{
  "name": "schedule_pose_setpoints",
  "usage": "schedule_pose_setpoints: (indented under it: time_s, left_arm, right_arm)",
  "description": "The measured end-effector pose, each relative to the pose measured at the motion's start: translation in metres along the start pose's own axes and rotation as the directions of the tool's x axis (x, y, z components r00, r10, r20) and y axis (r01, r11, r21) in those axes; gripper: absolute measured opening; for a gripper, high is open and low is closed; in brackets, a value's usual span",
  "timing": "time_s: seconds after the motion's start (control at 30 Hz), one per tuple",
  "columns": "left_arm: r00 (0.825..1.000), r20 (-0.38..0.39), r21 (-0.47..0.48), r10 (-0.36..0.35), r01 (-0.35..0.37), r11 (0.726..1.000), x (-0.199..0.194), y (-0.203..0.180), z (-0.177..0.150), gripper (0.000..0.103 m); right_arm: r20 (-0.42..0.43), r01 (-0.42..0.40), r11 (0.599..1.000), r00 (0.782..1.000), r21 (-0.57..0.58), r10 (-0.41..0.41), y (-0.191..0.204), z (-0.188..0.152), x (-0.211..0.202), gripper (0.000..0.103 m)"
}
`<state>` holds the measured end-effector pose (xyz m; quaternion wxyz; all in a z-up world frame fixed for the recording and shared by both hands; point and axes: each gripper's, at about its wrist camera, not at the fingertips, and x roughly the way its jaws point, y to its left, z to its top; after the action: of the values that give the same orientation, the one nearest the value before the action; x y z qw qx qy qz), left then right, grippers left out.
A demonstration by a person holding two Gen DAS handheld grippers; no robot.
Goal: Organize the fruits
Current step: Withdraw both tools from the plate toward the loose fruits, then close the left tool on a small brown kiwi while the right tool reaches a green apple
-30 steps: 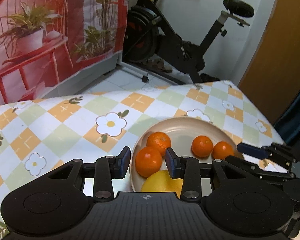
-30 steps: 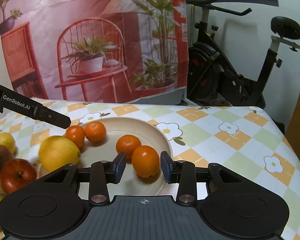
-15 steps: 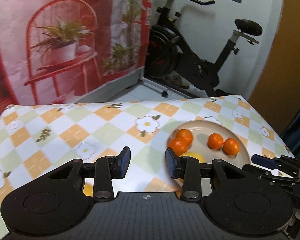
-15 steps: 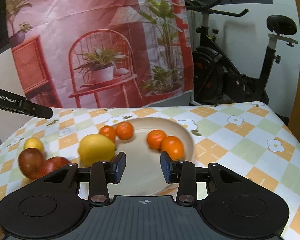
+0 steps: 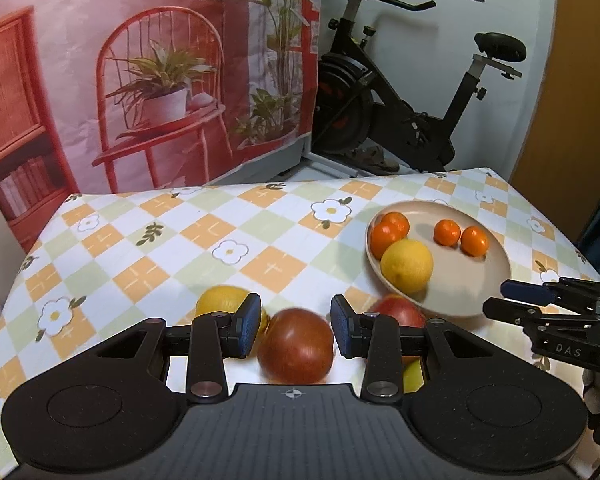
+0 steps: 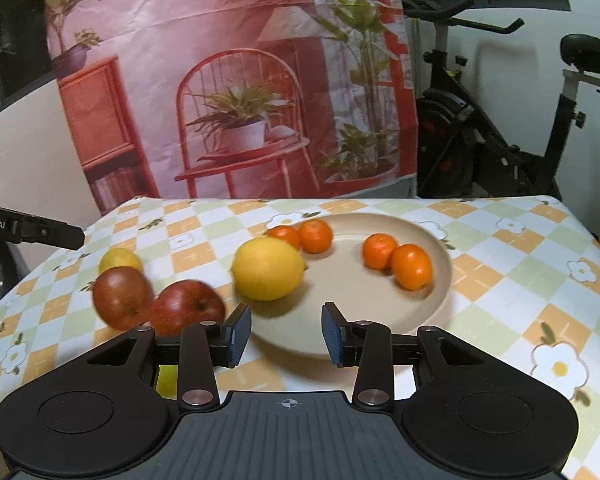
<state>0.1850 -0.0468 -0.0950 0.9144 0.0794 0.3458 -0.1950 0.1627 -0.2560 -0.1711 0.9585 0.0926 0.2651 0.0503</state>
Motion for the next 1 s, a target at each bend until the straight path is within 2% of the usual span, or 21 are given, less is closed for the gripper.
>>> schedule_pose_setpoints:
  time_s: [0.3,0.57,0.77,1.0]
  left_arm:
    - [1.000,-0.021,-0.076,-0.010,0.009,0.997,-0.008,-0.001,-0.034,0.041]
    - [0.994,-0.100,-0.084,-0.037,0.028,0.996,-0.009,0.005,-0.071,0.041]
    - [0.987,-0.122,-0.087,-0.104,0.094,0.992,-0.019,0.004,-0.087,0.041]
    - [0.968,-0.166,-0.065,-0.187,0.178,0.982,-0.018,-0.007,-0.099,0.041]
  right_arm:
    - [-0.033,-0.047,0.995,0.999,-0.092,0.044,0.031,-0.018,0.000,0.036]
    - [-0.038,-0.070,0.995,0.997,-0.066,0.067,0.036,-0.027,-0.003,0.036]
    - [-0.037,-0.076,0.997,0.996,-0.022,0.075,0.034,-0.034,-0.005,0.036]
    - [-0.039,-0.085,0.996,0.996,-0.020,0.084,0.037,-0.039,-0.009,0.036]
